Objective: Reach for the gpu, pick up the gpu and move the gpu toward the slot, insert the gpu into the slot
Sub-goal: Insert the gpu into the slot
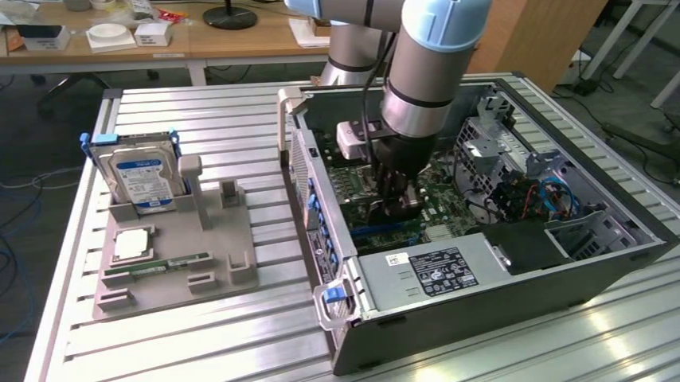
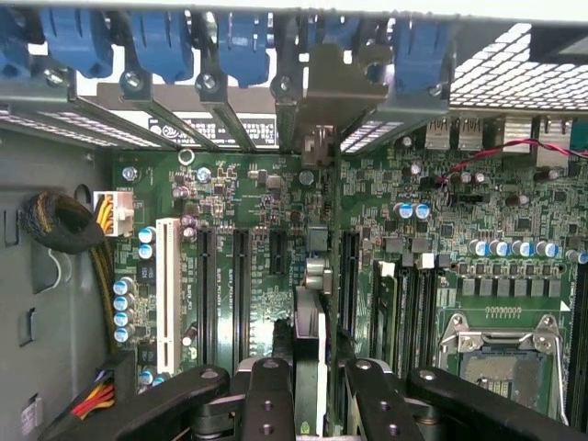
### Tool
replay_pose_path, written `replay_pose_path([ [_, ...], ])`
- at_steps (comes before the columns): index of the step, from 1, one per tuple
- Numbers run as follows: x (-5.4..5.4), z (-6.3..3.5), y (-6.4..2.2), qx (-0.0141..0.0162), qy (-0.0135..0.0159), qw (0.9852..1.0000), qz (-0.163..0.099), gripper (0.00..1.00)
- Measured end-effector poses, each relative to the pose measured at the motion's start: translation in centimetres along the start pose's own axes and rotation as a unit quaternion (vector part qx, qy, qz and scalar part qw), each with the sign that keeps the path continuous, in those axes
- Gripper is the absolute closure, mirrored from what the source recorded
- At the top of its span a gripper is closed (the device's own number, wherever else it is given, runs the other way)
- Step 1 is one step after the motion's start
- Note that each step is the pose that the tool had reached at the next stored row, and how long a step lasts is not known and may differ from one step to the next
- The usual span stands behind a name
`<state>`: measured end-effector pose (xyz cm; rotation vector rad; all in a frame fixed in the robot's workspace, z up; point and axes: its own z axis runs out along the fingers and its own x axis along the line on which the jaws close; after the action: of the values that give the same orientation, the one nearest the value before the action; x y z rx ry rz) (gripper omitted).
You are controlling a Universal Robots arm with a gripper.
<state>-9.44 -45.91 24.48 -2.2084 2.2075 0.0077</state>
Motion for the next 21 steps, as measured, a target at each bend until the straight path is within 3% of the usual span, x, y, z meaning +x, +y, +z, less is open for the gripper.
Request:
replay_pose_path([
  [21, -0.17, 0.08, 0.0, 0.0003, -0.0002, 1.0, 0.0, 0.73],
])
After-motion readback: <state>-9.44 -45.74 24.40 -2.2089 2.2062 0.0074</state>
